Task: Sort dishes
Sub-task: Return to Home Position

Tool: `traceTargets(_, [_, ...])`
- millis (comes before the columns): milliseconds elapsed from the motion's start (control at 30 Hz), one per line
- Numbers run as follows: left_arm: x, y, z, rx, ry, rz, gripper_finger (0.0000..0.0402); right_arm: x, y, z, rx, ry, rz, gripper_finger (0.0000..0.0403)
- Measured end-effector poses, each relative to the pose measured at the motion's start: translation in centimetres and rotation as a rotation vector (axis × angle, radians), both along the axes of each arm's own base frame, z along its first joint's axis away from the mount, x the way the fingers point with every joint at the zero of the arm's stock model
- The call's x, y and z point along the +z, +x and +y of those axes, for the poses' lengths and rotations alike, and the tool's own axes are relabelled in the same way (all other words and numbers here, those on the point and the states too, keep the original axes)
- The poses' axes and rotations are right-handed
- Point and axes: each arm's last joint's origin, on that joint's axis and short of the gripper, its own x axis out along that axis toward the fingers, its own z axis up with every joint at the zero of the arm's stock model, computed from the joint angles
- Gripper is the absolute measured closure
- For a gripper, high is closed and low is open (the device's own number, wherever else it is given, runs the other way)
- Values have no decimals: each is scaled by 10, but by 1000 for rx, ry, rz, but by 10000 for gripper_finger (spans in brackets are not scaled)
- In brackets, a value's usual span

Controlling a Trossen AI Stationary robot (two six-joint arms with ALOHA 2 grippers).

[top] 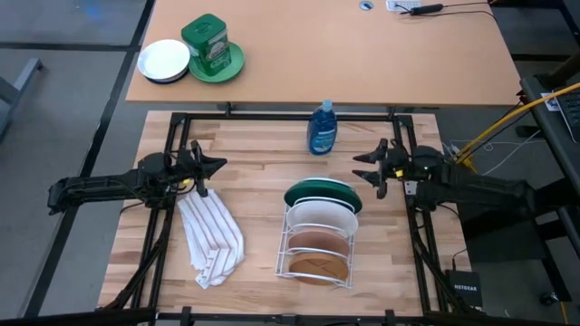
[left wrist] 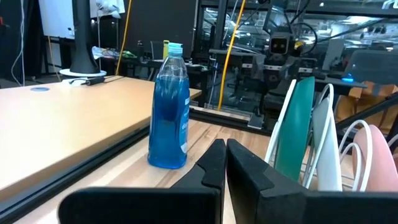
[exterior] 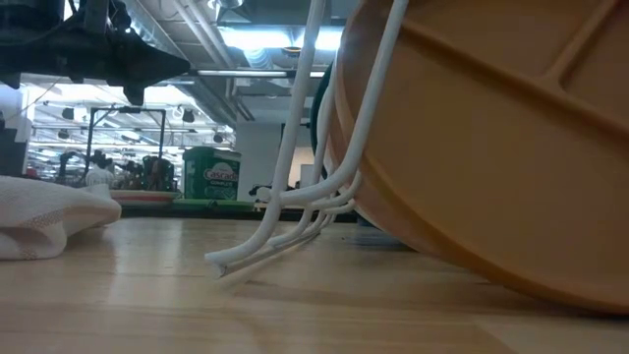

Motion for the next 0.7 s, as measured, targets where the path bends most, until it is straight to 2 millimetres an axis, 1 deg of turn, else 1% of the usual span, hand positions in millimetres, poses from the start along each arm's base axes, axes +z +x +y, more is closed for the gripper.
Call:
traceTargets(167, [0,0,0,1,20,7,396,-10,-3,-13,-16,20,23,192])
traceTargets(267, [0,0,0,2,30,10,396,-17,-5,-18,3,44,33,192])
traceTargets(500, [0,0,0,2,36,13,396,-47,-7,-21,20,107,88,192])
traceTargets(700, [-5,0,0,2,28,69,396,-71,-8,-21,23,102,6,192])
